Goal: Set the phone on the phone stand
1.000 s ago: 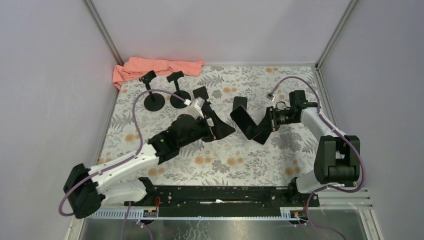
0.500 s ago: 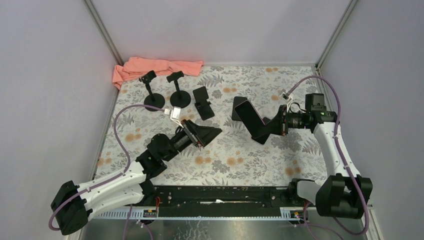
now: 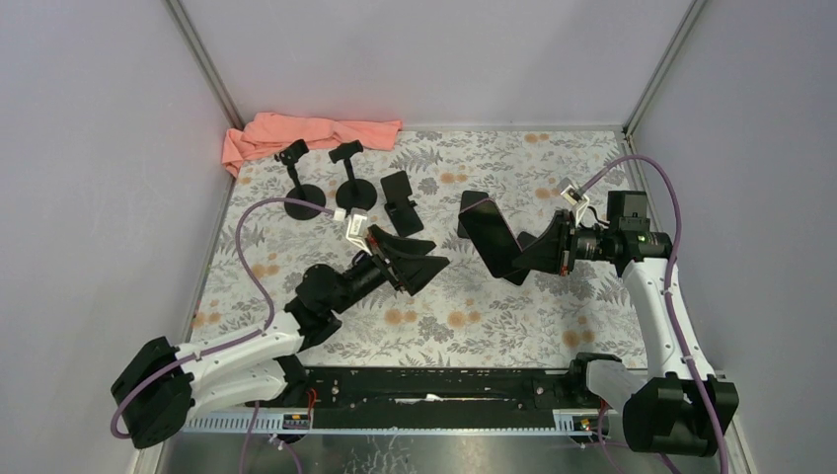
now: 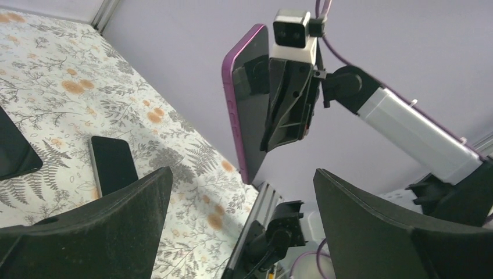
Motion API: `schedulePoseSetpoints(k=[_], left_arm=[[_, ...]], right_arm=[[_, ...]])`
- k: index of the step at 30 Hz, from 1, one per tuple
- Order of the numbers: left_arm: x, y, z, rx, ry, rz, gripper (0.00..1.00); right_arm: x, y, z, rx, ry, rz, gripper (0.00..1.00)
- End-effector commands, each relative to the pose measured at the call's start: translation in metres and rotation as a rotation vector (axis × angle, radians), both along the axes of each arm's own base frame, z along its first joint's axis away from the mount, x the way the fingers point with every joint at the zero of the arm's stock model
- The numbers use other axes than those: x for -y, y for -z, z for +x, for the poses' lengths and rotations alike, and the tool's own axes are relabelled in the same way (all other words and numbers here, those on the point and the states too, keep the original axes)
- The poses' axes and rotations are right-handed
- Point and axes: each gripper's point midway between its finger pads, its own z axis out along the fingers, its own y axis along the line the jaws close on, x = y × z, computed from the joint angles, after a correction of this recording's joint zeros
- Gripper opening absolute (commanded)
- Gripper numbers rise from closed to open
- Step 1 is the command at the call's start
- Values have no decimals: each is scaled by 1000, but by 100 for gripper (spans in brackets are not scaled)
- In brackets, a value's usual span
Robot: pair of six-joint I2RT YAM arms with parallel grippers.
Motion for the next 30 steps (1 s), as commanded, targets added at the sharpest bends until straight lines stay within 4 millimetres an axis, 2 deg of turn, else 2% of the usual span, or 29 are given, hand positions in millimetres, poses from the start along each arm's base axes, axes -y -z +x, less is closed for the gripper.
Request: schedulePoseSetpoints(k=[1,8,12,16,20,27,30], left_arm=[[9,-29,2,163,14,-11,99],[32,-46,-1,215,164,-52,97],[41,-46,2,204,211,-47,88],[41,-47,9,180,225,-73,76],[41,-47,15,160,246,-101,69],[50,-48,13,150,315,-101,58],[51,-47,12,153,327,-100,45]], right_arm=[[-9,-36,-20,62,-116,118,0],[-15,-32,-31,70,-156,118,0],[-15,-33,-33,72,-168,132,0],[-20,-33,-39,72,-205,140,0],[-21,-31,-41,64,-214,140,0],[-22,-24,-39,48,-215,128,0],[-23,-23,-38,43,-213,124,0]])
